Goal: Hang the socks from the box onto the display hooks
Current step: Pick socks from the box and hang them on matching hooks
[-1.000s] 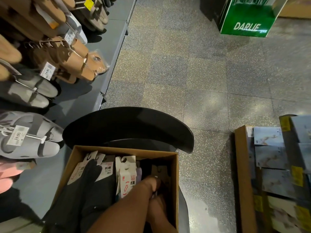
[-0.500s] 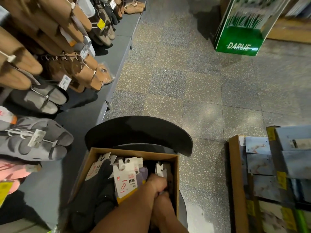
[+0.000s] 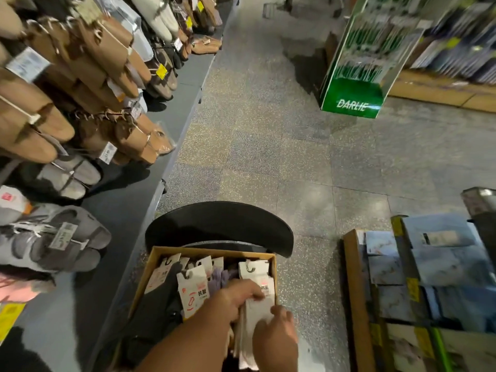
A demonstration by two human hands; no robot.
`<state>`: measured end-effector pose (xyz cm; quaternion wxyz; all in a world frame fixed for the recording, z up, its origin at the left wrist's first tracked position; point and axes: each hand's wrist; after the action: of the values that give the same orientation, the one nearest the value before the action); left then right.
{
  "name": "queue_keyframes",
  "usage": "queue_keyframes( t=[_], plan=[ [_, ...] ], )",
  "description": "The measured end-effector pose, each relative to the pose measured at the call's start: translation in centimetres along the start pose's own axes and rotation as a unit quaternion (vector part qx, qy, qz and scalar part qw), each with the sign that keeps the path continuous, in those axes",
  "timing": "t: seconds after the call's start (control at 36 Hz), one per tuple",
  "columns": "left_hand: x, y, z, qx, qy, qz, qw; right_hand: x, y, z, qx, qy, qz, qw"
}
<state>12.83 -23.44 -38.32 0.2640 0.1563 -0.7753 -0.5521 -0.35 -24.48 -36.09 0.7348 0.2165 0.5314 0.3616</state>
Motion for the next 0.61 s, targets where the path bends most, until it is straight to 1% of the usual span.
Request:
queue_keyframes(
  t=[0.03,0.08,0.14,0.22,0.31,0.33,0.42,0.53,0.61],
  plan=[
    [-0.1,-0.4,0.2,0.004,0.005,0.000,1.000,0.0,-0.1,-0.6,0.008,0.006,0.010,1.000],
    [-0.2,-0.7,0.3,0.006,0.012,0.010,1.000,-0.7,-0.1,-1.1,0.032,-0.029,0.000,0.999],
    [-0.4,-0.9,0.3,0.014,0.032,0.018,0.999,-0.8,0.2,-1.7,0.050,-0.091,-0.014,0.995],
    [-0.5,0.4,-0.3,0.026,0.046,0.020,0.998,-0.8,0.7,-2.1,0.049,-0.192,-0.055,0.979],
    [-0.3,2.2,-0.8,0.032,0.046,0.029,0.998,-1.3,1.1,-1.3,0.059,-0.263,-0.066,0.961],
    [-0.4,2.5,-1.0,0.028,0.042,0.039,0.998,-1.7,1.2,-0.9,0.060,-0.283,-0.058,0.956],
    [-1.3,2.9,-1.4,0.021,0.027,0.043,0.998,-2.7,1.3,0.4,0.049,-0.308,0.003,0.950],
    [-1.6,3.6,-2.4,0.053,-0.031,0.114,0.992,-5.4,2.6,2.2,0.004,-0.373,0.083,0.924],
    [-0.8,6.1,-2.9,0.062,-0.019,0.149,0.987,-7.7,3.9,3.4,-0.051,-0.401,0.110,0.908]
  ],
)
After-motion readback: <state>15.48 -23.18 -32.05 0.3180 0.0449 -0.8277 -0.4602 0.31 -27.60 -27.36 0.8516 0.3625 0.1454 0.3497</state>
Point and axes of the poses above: each hand's wrist, its own y-axis away from the middle knuckle, its own x-axis out of the palm, z = x × y, and after that the axes turned 8 degrees about z, right-handed
